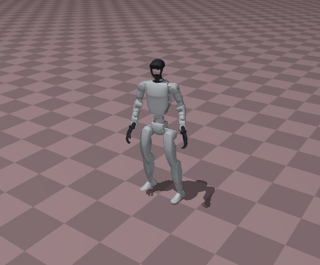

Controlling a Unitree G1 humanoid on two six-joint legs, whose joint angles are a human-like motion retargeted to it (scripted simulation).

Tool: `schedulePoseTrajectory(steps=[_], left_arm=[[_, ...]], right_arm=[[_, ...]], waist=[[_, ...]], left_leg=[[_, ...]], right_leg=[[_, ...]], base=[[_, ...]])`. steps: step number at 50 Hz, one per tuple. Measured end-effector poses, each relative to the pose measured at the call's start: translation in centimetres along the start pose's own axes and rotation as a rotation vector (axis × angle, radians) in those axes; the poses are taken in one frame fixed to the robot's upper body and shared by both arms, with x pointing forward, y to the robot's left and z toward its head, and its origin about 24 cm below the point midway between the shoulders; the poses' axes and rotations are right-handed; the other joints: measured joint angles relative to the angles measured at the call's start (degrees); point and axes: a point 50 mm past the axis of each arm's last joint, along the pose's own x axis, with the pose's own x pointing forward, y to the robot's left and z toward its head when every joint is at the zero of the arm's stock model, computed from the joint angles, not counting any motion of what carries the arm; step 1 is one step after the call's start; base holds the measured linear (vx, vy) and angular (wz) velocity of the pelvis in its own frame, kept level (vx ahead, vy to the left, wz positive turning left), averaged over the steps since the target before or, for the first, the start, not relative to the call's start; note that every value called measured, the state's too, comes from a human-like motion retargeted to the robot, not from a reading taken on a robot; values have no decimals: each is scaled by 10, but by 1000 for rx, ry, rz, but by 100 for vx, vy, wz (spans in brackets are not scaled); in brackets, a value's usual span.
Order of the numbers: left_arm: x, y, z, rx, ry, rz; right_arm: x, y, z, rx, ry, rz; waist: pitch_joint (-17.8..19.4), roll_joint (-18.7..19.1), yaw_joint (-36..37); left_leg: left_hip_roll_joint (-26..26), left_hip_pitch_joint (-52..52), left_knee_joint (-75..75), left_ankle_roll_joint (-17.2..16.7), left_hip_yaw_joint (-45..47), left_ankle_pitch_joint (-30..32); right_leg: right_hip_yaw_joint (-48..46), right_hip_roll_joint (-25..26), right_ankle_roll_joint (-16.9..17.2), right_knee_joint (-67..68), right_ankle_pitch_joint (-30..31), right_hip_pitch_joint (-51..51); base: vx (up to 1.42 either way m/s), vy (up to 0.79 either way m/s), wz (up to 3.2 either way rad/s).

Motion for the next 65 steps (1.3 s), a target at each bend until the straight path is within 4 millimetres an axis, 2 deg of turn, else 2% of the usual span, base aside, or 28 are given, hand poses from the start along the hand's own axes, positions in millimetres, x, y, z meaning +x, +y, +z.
schedulePoseTrajectory(steps=[2,5,9,12,15,21,27,32,37,40,45,48,52,55,57,60,62,65], left_arm=[[1,8,-19,30,86,79],[-2,19,-46,128,213,145],[-6,29,-65,231,324,206],[-9,31,-71,236,346,220],[-9,29,-71,186,326,191],[-5,21,-62,124,273,122],[1,15,-49,235,234,97],[8,5,-27,360,137,46],[13,-10,4,419,-9,-38],[13,-21,25,405,-96,-86],[11,-38,62,313,-237,-130],[8,-47,85,246,-321,-152],[-1,-58,116,174,-439,-192],[-12,-62,133,212,-551,-238],[-19,-58,129,233,-573,-265],[-26,-48,129,181,-586,-256],[-30,-42,113,226,-554,-301],[-33,-31,102,224,-515,-303]], right_arm=[[-1,2,-8,-36,36,2],[-5,8,-20,-59,68,49],[-7,13,-28,-84,96,92],[-7,11,-29,-89,98,94],[-7,9,-28,-71,87,95],[-7,7,-25,-35,76,82],[-3,4,-17,-69,49,78],[4,-2,6,-126,-28,56],[14,-6,46,-129,-129,44],[19,-9,79,-129,-202,46],[23,-21,152,-136,-364,-1],[18,-36,199,-116,-477,-79],[4,-66,265,-111,-618,-213],[-13,-92,307,-130,-701,-335],[-23,-106,327,-157,-732,-411],[-46,-133,364,-220,-774,-566],[-58,-155,376,-237,-789,-661],[-92,-185,405,-280,-856,-819]], waist=[[0,3,0],[-7,3,-4],[0,-1,-9],[1,-1,-12],[-1,-1,-14],[2,-4,-12],[1,-9,-10],[10,-16,1],[32,-22,23],[56,-26,37],[127,-33,55],[181,-32,68],[256,-23,77],[301,-15,82],[306,-9,83],[306,-2,79],[306,-14,81],[306,-8,72]], left_leg=[[0,15,-31,-10,-9,23],[-1,3,-12,-2,-7,9],[-3,14,-25,-9,-17,23],[-3,16,-26,-9,-13,23],[-1,5,-9,-2,-2,8],[0,13,-30,-7,-1,23],[-1,4,-29,-4,-4,24],[-3,-10,-26,-1,-6,26],[-2,-33,-27,0,-11,31],[0,-54,-29,-1,-18,39],[6,-108,-28,-6,-42,59],[13,-154,-29,-12,-62,78],[24,-233,-38,-24,-96,112],[30,-310,-53,-33,-119,158],[34,-373,-50,-51,-137,170],[38,-477,-53,-61,-167,199],[3,-539,-18,-62,-146,185],[-18,-647,23,-62,-162,187]], right_leg=[[6,4,4,-26,13,14],[-2,1,1,-11,3,6],[-2,2,2,-27,8,20],[2,3,2,-27,8,19],[3,1,1,-12,1,6],[13,5,3,-26,9,8],[11,3,3,-24,9,-1],[10,2,4,-27,14,-11],[7,4,5,-34,25,-30],[2,7,5,-37,34,-47],[-16,14,0,-29,49,-92],[-31,19,-6,-8,55,-139],[-57,23,-17,36,60,-226],[-76,22,-24,68,71,-312],[-96,16,-27,113,63,-382],[-114,22,-35,108,82,-474],[-104,-26,-16,201,62,-564],[-116,-46,-12,234,65,-657]], base=[[0,0,0],[0,0,0],[0,0,0],[0,0,0],[0,0,0],[0,0,0],[0,0,0],[0,0,0],[-4,0,5],[-10,-1,22],[-18,-5,42],[-24,-8,55],[-28,-9,64],[-29,-9,56],[-23,-8,62],[-21,-2,47],[-7,17,58],[-11,8,73]])
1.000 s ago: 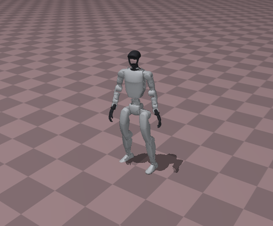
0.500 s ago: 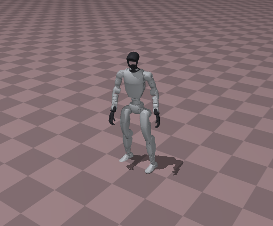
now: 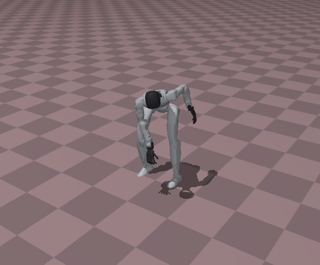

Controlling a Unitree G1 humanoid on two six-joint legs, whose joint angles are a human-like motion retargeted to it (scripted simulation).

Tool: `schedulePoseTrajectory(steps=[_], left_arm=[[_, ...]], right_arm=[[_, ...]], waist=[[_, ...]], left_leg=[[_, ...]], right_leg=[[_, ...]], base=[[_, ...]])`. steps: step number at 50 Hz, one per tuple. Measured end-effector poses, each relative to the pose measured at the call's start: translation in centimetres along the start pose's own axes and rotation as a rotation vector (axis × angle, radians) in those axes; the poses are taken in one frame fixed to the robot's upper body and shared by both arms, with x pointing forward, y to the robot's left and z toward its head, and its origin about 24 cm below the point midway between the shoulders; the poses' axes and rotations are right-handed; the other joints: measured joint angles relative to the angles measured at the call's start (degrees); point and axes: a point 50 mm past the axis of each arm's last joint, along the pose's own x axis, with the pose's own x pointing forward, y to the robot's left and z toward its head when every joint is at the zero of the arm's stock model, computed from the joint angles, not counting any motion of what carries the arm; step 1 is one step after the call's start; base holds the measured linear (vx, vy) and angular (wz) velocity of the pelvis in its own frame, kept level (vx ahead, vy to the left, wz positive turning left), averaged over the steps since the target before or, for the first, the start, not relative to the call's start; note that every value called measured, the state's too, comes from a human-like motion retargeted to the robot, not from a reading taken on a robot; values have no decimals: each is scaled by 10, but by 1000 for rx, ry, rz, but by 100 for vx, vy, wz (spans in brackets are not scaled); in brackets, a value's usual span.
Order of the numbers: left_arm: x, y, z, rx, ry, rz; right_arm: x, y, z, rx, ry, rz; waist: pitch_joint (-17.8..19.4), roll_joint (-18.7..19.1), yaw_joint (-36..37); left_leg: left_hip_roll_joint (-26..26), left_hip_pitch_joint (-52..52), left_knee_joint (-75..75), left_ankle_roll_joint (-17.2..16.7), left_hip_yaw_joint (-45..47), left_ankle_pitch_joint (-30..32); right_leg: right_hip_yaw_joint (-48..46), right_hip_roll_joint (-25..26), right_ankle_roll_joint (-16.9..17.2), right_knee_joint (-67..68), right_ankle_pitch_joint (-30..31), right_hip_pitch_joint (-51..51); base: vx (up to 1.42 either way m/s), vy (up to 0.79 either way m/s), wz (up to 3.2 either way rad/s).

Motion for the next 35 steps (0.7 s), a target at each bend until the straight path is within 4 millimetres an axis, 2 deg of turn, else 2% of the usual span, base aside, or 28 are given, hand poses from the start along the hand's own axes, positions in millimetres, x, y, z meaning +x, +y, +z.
schedulePoseTrajectory(steps=[4,10,13,18,22,25,30,35], left_arm=[[-9,3,-14,-18,67,-3],[-15,-7,-32,-87,161,-41],[-15,-12,-36,-131,187,-55],[-16,-16,-40,-204,218,-55],[-15,-15,-40,-245,220,-42],[-15,-10,-43,-241,230,-21],[-18,4,-55,-154,273,17],[-16,20,-63,-36,307,64]], right_arm=[[25,-67,30,-102,-115,-207],[39,-145,52,-194,-178,-394],[41,-168,49,-216,-161,-440],[42,-180,32,-254,-103,-452],[42,-176,25,-268,-83,-444],[41,-158,26,-277,-98,-414],[31,-95,26,-329,-179,-293],[6,-21,20,-344,-257,-104]], waist=[[0,26,-13],[0,51,-8],[0,63,-2],[0,81,7],[0,75,11],[0,59,6],[0,24,-10],[0,-18,-25]], left_leg=[[-28,-130,40,0,-31,10],[-57,-262,63,0,-62,21],[-68,-294,59,0,-69,29],[-78,-293,38,0,-76,41],[-75,-292,45,0,-72,37],[-68,-276,57,0,-67,28],[-49,-195,59,0,-55,15],[-30,-77,55,0,-34,-4]], right_leg=[[-27,-29,-1,45,-3,-110],[-47,-70,-9,117,-22,-243],[-50,-89,-15,143,-32,-282],[-53,-108,-18,165,-45,-292],[-51,-103,-16,162,-42,-291],[-50,-89,-14,147,-36,-267],[-43,-62,-8,114,-27,-178],[-28,-35,-3,77,-25,-60]], base=[[-9,5,88],[-3,-1,84],[-1,-2,91],[0,-1,57],[-1,-1,-17],[-2,-2,-66],[-1,-3,-73],[3,-4,-61]])
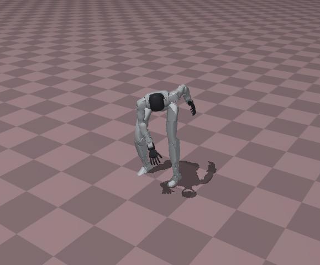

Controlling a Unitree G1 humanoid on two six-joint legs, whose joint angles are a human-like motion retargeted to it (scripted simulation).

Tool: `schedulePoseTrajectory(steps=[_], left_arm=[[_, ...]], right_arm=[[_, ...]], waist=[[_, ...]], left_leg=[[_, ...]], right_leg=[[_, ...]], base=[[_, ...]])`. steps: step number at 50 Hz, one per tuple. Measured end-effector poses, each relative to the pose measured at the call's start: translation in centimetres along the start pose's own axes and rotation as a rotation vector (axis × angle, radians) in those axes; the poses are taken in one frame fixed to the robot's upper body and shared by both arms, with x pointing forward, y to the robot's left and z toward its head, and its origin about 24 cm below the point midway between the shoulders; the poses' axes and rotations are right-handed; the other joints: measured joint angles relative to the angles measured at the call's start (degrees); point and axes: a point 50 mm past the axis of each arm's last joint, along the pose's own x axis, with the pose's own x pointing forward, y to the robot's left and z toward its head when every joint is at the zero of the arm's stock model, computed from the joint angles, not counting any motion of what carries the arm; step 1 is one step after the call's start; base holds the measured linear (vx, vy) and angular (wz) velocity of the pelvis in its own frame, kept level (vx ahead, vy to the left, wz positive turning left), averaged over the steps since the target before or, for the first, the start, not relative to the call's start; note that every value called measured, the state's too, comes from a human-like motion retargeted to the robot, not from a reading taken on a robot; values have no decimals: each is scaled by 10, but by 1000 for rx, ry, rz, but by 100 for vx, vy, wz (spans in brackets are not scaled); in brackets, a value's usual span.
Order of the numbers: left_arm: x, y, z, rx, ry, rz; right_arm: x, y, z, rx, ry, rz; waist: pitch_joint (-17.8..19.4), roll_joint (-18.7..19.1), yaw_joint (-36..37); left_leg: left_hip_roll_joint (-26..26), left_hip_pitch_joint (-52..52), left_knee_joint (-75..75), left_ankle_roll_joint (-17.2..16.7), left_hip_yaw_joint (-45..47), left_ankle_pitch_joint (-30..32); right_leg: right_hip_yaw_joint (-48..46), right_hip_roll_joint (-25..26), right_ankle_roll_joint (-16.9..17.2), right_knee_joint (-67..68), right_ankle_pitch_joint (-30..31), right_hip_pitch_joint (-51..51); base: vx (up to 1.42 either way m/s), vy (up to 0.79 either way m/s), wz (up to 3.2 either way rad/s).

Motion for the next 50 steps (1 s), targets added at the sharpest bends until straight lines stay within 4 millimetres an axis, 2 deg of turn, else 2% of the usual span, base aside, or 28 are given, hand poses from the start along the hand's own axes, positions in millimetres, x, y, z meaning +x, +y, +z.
schedulePoseTrajectory(steps=[6,8,12,17,23,28,34,40,42,45,50], left_arm=[[11,12,4,92,2,88],[15,19,12,71,-19,161],[17,24,8,93,4,230],[22,17,0,81,52,272],[29,-6,-13,91,135,246],[37,-28,-13,178,167,179],[45,-44,-4,276,156,117],[45,-49,-5,333,152,63],[42,-47,-10,338,162,49],[39,-48,-16,321,174,54],[34,-53,-28,320,215,28]], right_arm=[[-53,72,11,108,-8,242],[-71,90,16,175,10,308],[-124,129,13,370,78,489],[-187,156,-1,613,214,663],[-252,171,-33,709,417,781],[-289,178,-54,713,577,833],[-335,190,-61,678,725,957],[-396,196,-66,518,802,1160],[-419,195,-67,506,839,1220],[-446,190,-71,500,948,1238],[-476,183,-78,580,1183,1192]], waist=[[0,-46,4],[-4,-51,15],[-58,-63,18],[-121,-68,14],[-194,-58,-7],[-232,-46,-34],[-266,-29,-70],[-317,-7,-104],[-331,4,-122],[-337,16,-138],[-341,30,-155]], left_leg=[[27,177,-27,0,31,-26],[67,262,-109,0,27,8],[82,360,-131,6,46,-9],[69,474,-131,20,83,-49],[50,590,-131,28,122,-94],[37,663,-131,35,157,-123],[30,725,-131,42,208,-148],[31,746,-131,43,254,-161],[37,750,-125,55,268,-175],[40,765,-131,47,274,-171],[44,772,-131,47,291,-174]], right_leg=[[26,30,4,-52,-5,167],[27,72,-5,-122,10,241],[41,95,-7,-182,16,344],[69,89,7,-223,11,458],[98,76,25,-263,2,573],[128,68,31,-292,-3,640],[176,67,32,-328,-3,688],[220,73,35,-349,3,692],[224,77,24,-331,-14,685],[242,84,16,-341,-12,695],[257,90,14,-334,-15,690]], base=[[10,-5,-63],[9,-15,-91],[19,3,-59],[26,15,-45],[25,16,-47],[18,12,-63],[12,7,-80],[7,1,-69],[8,-1,-40],[6,-3,-42],[3,-2,-28]])
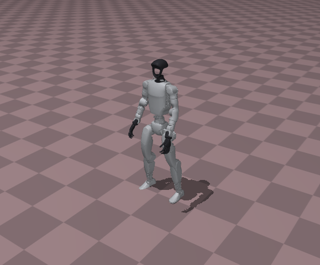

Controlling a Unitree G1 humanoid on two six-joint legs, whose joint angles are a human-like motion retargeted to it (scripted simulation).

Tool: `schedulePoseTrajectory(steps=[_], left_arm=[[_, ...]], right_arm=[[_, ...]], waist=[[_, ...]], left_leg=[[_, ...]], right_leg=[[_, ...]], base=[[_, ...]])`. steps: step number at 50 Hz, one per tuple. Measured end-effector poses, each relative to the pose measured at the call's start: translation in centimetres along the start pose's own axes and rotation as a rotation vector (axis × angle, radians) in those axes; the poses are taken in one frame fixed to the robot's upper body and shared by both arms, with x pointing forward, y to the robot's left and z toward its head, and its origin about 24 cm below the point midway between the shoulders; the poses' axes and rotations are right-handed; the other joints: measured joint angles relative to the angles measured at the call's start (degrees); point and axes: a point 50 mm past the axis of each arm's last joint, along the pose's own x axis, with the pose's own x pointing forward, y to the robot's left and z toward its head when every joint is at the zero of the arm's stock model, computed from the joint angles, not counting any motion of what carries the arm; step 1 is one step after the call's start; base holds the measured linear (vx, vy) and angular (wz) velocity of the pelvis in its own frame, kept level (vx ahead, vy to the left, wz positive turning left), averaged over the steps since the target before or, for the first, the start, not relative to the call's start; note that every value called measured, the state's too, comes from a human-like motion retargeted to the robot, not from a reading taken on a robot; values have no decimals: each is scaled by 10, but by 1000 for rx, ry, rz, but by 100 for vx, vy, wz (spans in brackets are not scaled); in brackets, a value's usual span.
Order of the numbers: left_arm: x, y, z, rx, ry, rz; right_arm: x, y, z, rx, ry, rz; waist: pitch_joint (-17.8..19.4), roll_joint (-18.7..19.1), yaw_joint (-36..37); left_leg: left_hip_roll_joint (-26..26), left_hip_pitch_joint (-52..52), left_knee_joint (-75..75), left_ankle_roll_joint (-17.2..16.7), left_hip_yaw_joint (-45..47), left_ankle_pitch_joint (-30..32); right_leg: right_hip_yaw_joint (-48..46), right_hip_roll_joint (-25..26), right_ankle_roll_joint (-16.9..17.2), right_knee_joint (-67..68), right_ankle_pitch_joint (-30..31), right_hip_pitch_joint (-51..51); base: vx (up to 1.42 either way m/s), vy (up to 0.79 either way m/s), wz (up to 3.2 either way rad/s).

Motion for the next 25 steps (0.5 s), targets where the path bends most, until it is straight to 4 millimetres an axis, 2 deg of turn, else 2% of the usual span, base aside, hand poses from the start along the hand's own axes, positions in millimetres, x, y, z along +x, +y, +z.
schedulePoseTrajectory(steps=[2,7,15,18,20,22,25], left_arm=[[-1,-2,-5,11,22,-20],[-5,-7,-20,-19,72,-27],[-14,-7,-43,-117,141,-3],[-15,-7,-38,-140,111,-9],[-15,-7,-30,-135,66,-27],[-14,-8,-16,-139,9,-37],[-12,-10,10,-112,-96,-69]], right_arm=[[-1,3,-7,73,27,19],[-3,3,-12,159,27,9],[-2,-3,-5,145,7,-34],[-1,-7,-1,114,4,-53],[0,-10,3,113,-10,-54],[1,-15,6,112,-20,-76],[1,-21,11,144,-50,-87]], waist=[[-3,1,-5],[0,7,1],[-8,11,17],[-8,12,24],[-11,10,22],[-4,12,27],[2,12,18]], left_leg=[[2,-8,18,8,11,-15],[3,10,0,-1,24,-5],[8,19,0,-2,59,-10],[8,19,0,-2,74,-11],[10,5,15,13,88,-23],[8,13,2,0,92,-13],[8,-5,15,13,104,-22]], right_leg=[[0,0,0,14,-9,-10],[22,7,-2,3,-2,-5],[56,18,-9,15,-3,-22],[72,22,-12,19,-2,-32],[73,22,-11,35,-9,-51],[88,25,-14,24,0,-50],[90,24,-12,35,-2,-71]], base=[[1,-1,-12],[3,-2,-33],[2,-1,-38],[0,-1,-42],[-2,0,-31],[-3,-1,-39],[-5,-1,-19]])
